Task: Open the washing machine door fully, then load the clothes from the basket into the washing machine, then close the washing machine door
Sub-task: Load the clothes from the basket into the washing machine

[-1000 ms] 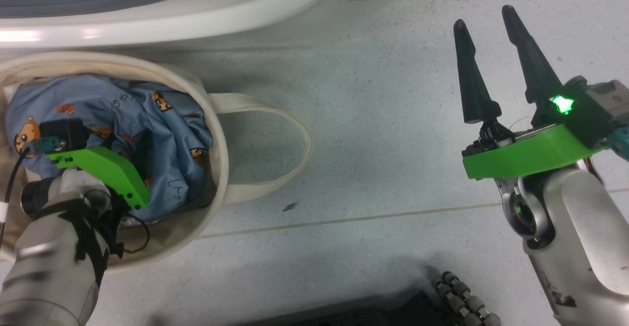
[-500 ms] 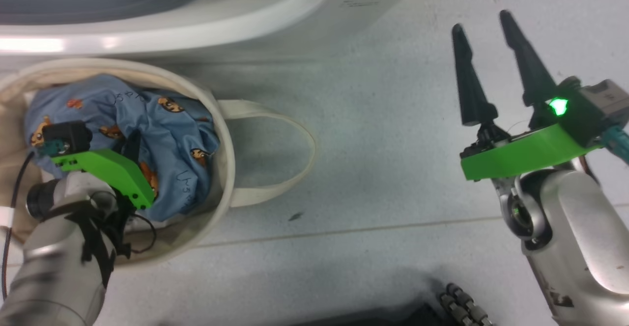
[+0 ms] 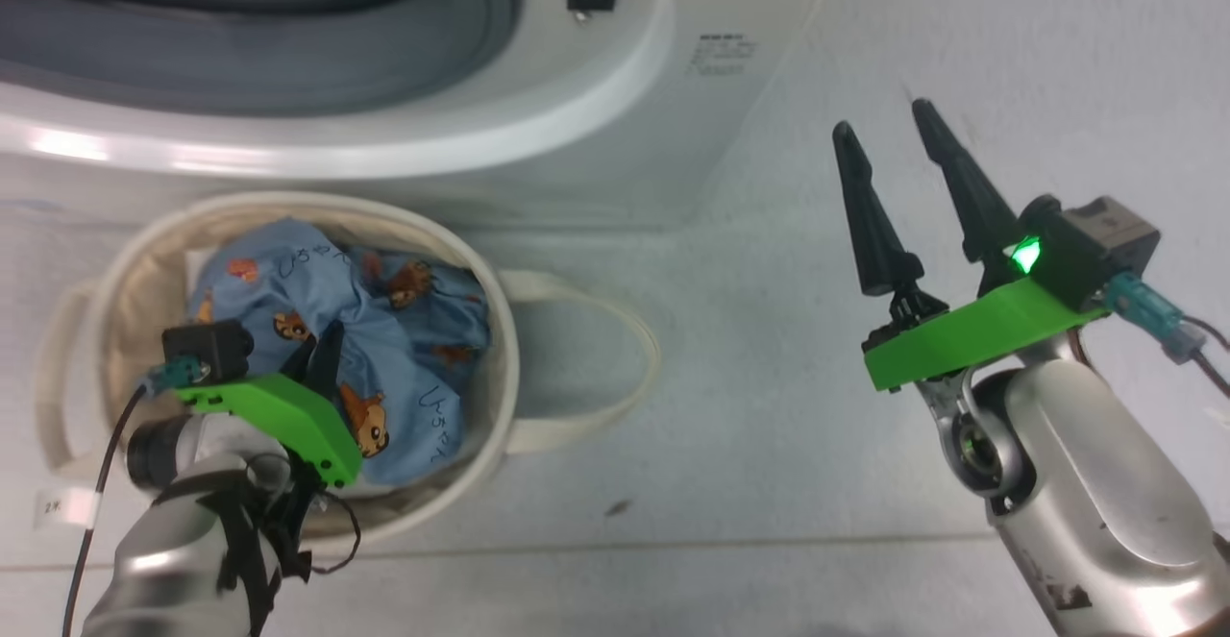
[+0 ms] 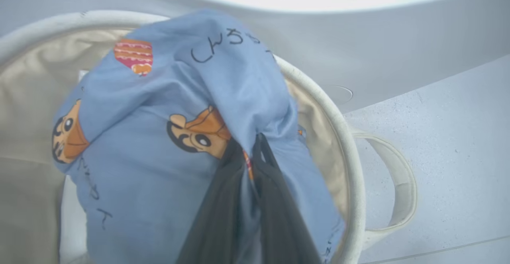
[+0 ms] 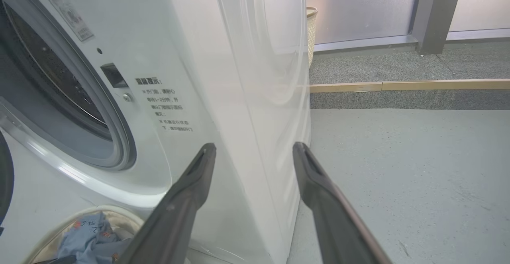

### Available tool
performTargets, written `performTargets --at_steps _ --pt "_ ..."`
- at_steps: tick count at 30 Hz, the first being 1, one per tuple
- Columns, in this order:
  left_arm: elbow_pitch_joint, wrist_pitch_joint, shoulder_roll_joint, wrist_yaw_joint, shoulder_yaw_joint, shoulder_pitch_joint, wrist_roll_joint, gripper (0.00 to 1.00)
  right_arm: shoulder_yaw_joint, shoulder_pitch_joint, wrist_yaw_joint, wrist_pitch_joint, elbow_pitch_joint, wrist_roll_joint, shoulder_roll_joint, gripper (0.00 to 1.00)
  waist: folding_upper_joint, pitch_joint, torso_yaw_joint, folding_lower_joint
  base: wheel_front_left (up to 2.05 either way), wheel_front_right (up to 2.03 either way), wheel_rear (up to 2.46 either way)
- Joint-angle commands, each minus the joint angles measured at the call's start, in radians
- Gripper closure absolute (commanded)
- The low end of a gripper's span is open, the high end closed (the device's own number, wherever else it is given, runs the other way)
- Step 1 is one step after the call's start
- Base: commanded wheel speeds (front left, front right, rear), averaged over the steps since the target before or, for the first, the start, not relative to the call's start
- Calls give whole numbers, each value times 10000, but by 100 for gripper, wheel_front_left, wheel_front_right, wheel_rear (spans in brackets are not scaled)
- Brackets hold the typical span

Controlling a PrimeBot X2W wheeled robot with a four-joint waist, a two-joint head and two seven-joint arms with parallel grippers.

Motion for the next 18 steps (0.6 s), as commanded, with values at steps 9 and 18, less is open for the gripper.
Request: performTargets --at_steps 9,18 --pt "-2277 -169 755 34 1425 1006 911 100 380 636 54 -584 726 763 79 0 -1 -1679 701 2 0 0 0" --pt "-4187 -170 463 63 2798 2317 1974 100 351 1303 54 -700 1235 1348 260 0 -1 -2979 852 2 0 0 0"
